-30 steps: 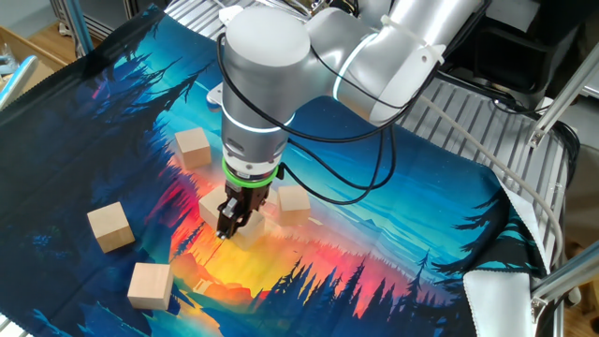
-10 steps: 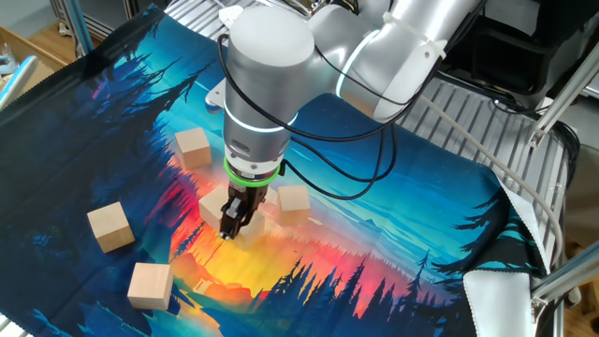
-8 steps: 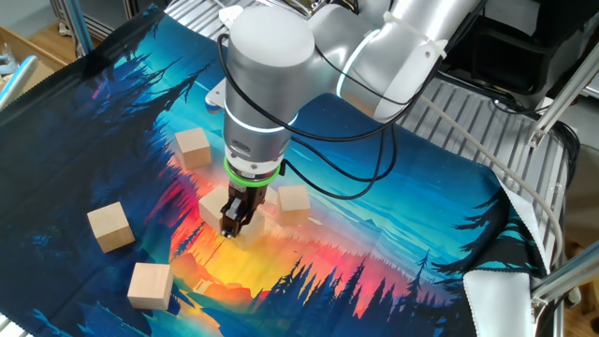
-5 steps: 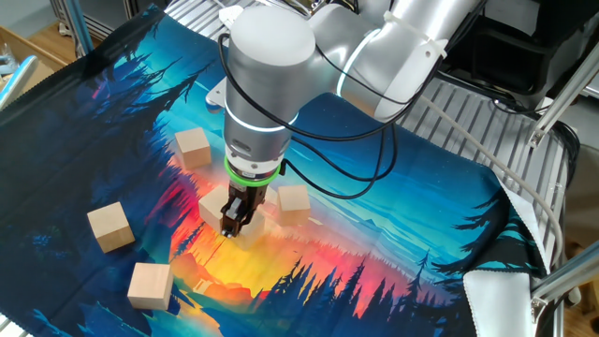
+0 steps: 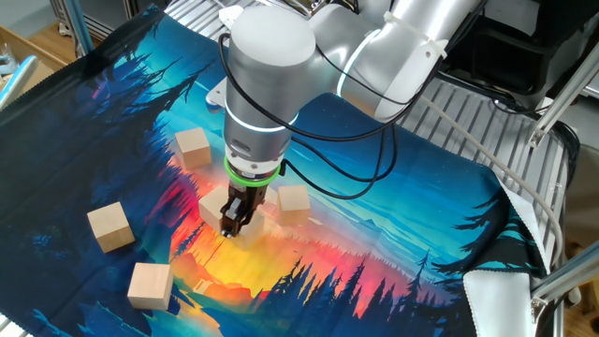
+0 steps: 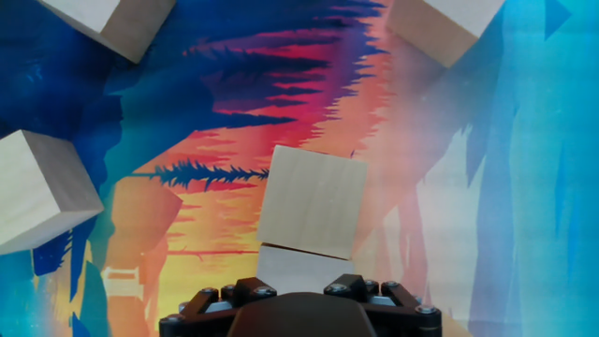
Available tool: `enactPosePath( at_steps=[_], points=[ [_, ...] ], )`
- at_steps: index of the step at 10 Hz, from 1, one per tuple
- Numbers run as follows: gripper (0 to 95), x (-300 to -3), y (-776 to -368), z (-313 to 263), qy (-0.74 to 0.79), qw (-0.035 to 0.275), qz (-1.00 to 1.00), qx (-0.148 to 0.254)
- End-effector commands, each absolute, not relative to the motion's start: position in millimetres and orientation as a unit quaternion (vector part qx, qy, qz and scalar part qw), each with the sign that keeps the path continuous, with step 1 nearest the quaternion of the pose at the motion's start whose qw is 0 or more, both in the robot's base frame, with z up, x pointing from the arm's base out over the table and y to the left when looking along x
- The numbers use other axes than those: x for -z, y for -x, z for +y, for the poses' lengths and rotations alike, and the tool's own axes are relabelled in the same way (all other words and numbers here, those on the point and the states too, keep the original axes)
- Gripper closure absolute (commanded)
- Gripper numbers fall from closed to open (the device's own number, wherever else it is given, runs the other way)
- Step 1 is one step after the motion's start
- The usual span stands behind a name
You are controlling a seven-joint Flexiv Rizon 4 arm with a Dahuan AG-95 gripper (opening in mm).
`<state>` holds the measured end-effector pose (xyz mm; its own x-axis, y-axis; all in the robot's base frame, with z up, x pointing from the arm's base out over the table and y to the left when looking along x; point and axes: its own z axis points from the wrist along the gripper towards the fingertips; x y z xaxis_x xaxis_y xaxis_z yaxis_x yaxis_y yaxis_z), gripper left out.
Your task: Stack the blocks into a pyramid shape
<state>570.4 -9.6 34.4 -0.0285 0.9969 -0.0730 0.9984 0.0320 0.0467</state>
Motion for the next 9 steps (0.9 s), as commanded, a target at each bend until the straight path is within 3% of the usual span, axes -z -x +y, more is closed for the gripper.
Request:
enactPosePath(
  at_steps=[1,6,7,8,9],
  points=[
    [95.0,-35.0,-571.0,-9.7,-0.697,0.043,0.715,0.008],
    [95.0,-31.9,-574.1,-10.0,-0.700,0.043,0.713,0.007],
    [76.0,-33.2,-574.1,-10.0,-0.700,0.042,0.713,0.007],
    [76.0,-34.4,-574.1,-10.1,-0.700,0.041,0.713,0.006],
    [38.0,-34.2,-574.1,-10.0,-0.701,0.041,0.712,0.006]
  ],
)
